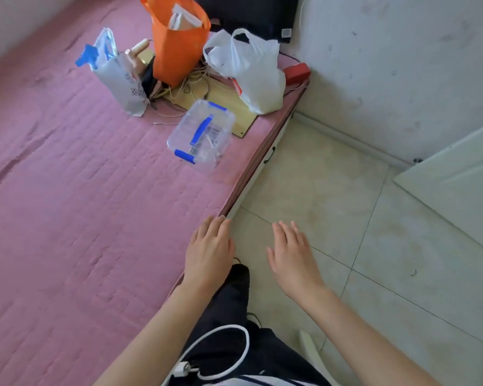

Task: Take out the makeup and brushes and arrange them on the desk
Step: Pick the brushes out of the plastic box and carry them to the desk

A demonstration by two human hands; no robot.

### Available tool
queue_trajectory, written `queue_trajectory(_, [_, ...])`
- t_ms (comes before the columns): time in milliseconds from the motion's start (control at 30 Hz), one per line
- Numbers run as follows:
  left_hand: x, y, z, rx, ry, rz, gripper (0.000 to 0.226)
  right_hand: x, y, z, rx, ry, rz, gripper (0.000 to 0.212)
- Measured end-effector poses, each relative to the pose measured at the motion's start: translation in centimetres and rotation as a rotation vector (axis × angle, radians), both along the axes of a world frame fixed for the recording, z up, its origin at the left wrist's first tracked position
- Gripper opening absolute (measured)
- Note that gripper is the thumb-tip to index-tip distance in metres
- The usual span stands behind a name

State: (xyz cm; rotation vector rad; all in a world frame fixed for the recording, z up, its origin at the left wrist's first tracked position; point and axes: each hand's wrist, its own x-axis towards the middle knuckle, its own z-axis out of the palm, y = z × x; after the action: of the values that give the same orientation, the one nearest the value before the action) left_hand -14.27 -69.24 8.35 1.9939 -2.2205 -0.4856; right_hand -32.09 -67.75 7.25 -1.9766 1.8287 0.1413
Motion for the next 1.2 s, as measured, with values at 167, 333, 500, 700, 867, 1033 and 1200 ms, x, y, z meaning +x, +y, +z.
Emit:
queue_trajectory(167, [-0.3, -7.8, 0.9, 0.027, 0.012, -0.114, 0.035, -0.9, -5.9, 0.7, -0.008, 0.004, -0.151, 0.059])
queue_trajectory(333, [-1.2, -14.3, 1.0, 0.023, 0.035, -0.212, 0.033, -2.8, -11.4, 0.8, -0.022, 0.026, -0.223, 0.058])
queue_trajectory(500, [-2.9, -19.8, 0.6, 0.055, 0.038, -0.22, 0.034, -4.6, -16.7, 1.0, -0.034, 0.006, -0.257, 0.057])
queue_trajectory(700, [-6.2, -25.7, -0.4, 0.034, 0.04, -0.148, 0.031, -8.2, -24.2, 0.5, -0.044, 0.018, -0.164, 0.057])
queue_trajectory(867, [-9.5, -30.7, -0.9, 0.043, 0.038, -0.002, 0.028, -11.8, -31.6, 0.4, -0.051, 0.025, -0.011, 0.057])
queue_trajectory(1033, [-11.8, -33.9, -1.1, 0.062, 0.033, 0.167, 0.031, -14.3, -38.4, 0.1, -0.031, 0.027, 0.163, 0.057])
queue_trajectory(1200, [-11.7, -35.5, -1.9, 0.107, 0.054, 0.383, 0.037, -13.7, -44.2, -0.8, -0.011, 0.034, 0.34, 0.057])
